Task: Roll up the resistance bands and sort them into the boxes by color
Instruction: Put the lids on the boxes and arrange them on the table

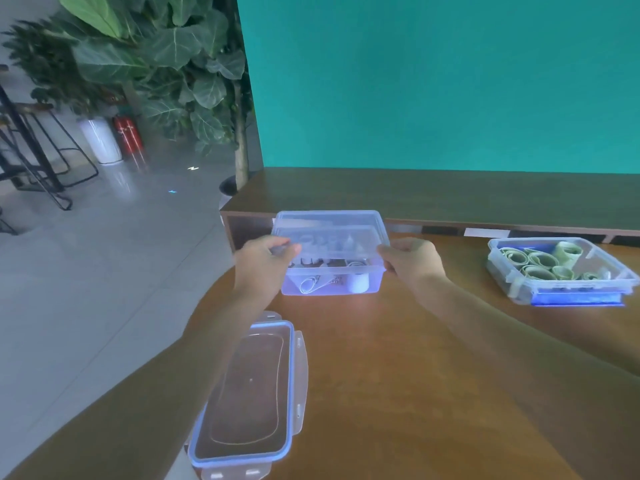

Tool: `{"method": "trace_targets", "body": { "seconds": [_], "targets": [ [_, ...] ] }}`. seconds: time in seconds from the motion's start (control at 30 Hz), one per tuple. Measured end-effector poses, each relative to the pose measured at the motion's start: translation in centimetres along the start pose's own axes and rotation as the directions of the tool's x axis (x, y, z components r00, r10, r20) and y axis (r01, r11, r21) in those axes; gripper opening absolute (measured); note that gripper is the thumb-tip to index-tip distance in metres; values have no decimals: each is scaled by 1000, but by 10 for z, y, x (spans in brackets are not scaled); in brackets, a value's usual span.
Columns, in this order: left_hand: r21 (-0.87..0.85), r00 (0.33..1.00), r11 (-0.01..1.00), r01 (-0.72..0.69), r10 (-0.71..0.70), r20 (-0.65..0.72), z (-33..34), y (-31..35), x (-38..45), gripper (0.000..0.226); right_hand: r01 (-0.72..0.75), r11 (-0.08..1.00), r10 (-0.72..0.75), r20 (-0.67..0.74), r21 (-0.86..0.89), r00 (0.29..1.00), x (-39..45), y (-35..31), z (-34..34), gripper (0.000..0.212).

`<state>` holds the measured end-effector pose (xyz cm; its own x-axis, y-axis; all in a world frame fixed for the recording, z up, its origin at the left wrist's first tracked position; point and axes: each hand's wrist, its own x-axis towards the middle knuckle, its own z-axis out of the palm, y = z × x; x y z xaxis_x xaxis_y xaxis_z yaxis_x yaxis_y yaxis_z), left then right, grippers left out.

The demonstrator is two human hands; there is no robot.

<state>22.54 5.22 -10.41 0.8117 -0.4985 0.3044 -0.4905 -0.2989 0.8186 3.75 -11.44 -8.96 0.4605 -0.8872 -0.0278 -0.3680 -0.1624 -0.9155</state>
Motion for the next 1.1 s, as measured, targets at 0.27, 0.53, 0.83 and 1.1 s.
{"method": "trace_targets", "body": {
  "seconds": [0.27,0.53,0.83,1.1],
  "targets": [
    [188,996,978,-91,85,39,24,-26,9,30,45,957,-51,-14,-286,999,20,16,18,24],
    [155,997,988,20,-8,-77,23,-32,15,28,-49,987,47,-18,-151,999,28,26,22,21],
    [-65,970,968,241,-242,-3,22,-13,2,9,-240,950,234,54,198,971,16,44,-5,35],
    [-78,960,967,244,-229,163,40,31,-83,10,-279,911,312,-63,304,948,-48,92,-75,19]
  ]
}}
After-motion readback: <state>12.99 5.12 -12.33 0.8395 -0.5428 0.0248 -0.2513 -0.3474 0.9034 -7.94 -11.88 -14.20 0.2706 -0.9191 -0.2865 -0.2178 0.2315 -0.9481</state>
